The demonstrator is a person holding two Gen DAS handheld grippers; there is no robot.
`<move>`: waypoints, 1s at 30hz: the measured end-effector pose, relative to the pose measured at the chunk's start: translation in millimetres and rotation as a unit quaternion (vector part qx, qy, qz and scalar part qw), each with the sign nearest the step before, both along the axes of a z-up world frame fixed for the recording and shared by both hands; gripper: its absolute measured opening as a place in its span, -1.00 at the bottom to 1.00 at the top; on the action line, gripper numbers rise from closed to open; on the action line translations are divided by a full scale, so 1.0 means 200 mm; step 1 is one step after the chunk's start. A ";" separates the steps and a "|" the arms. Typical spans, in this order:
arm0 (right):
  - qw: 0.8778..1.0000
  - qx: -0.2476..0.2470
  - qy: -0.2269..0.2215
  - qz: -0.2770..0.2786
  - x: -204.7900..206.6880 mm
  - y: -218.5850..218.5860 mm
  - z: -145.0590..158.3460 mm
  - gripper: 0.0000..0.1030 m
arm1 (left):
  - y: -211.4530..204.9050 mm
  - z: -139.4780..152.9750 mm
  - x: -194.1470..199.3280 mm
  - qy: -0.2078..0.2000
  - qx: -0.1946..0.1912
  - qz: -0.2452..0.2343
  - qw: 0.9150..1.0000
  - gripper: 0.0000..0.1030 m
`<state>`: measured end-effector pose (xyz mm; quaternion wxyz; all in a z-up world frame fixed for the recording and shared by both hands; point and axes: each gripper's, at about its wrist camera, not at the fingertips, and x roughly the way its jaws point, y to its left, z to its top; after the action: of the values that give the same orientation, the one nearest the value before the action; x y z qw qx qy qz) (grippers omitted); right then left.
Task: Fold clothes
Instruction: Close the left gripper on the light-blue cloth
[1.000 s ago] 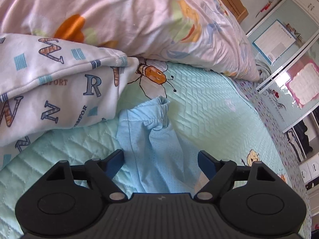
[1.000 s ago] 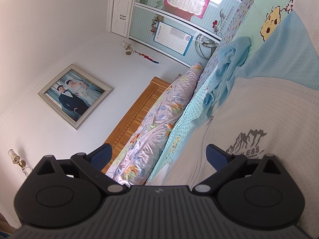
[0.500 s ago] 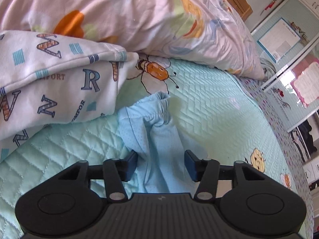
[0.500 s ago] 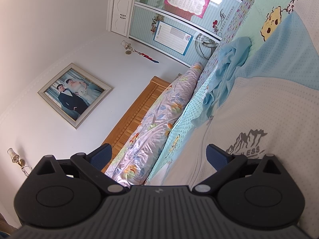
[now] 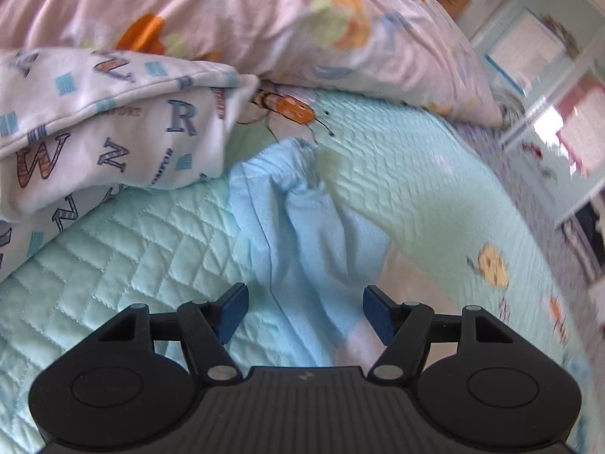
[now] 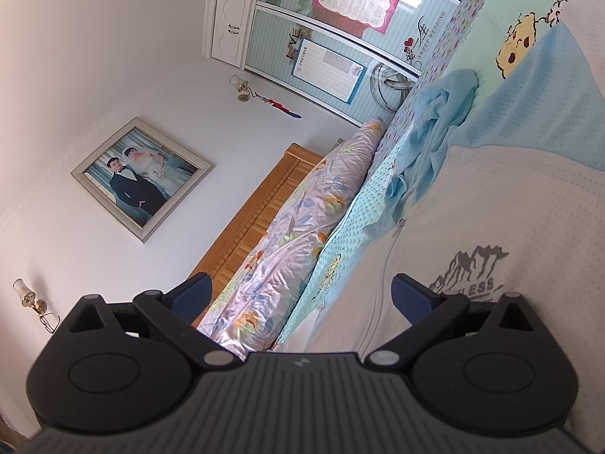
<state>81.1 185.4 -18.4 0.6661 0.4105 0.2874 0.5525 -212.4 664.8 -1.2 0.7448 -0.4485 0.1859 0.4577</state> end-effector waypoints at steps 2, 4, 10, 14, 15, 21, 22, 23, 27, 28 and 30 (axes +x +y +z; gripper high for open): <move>1.000 0.000 0.000 0.000 0.00 0.00 0.00 0.96 | 0.05 -0.01 -0.01 -0.020 -0.005 0.021 1.000 0.35; 1.000 0.000 0.000 0.000 0.00 0.00 -0.01 0.96 | 0.07 -0.02 -0.01 -0.034 -0.001 0.034 0.999 0.35; 1.000 0.002 -0.001 0.001 0.00 -0.01 -0.03 0.98 | 0.06 -0.05 -0.04 -0.048 0.008 0.064 0.997 -0.14; 1.000 0.002 -0.001 0.002 0.01 -0.01 -0.03 0.99 | 0.04 -0.08 -0.10 -0.065 0.000 0.074 0.995 -0.48; 1.000 0.002 -0.001 0.002 0.01 -0.01 -0.03 0.99 | 0.05 -0.09 -0.11 -0.071 -0.005 0.077 0.994 -0.48; 1.000 0.001 -0.002 0.002 0.00 -0.01 -0.02 0.99 | 0.07 -0.08 -0.12 -0.106 -0.020 0.092 0.990 -0.14; 1.000 0.001 -0.002 0.002 0.00 -0.01 -0.02 0.99 | 0.06 -0.09 -0.13 -0.114 -0.021 0.094 0.989 -0.12; 1.000 0.001 -0.002 0.002 0.00 -0.01 -0.02 0.99 | 0.06 -0.09 -0.13 -0.119 -0.022 0.097 0.988 -0.11; 1.000 0.001 -0.002 0.002 0.00 -0.01 -0.02 0.99 | 0.05 -0.11 -0.15 -0.133 -0.025 0.114 0.984 -0.12; 1.000 0.001 -0.002 0.002 0.00 -0.01 -0.02 0.99 | 0.05 -0.11 -0.16 -0.135 -0.024 0.122 0.983 -0.12; 1.000 0.001 -0.002 0.003 0.00 -0.01 -0.02 0.99 | 0.05 -0.11 -0.14 -0.125 -0.022 0.126 0.984 -0.15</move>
<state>81.0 183.7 -22.1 0.6649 0.4091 0.2864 0.5554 -241.3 674.2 -22.5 0.6886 -0.5386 0.0432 0.4835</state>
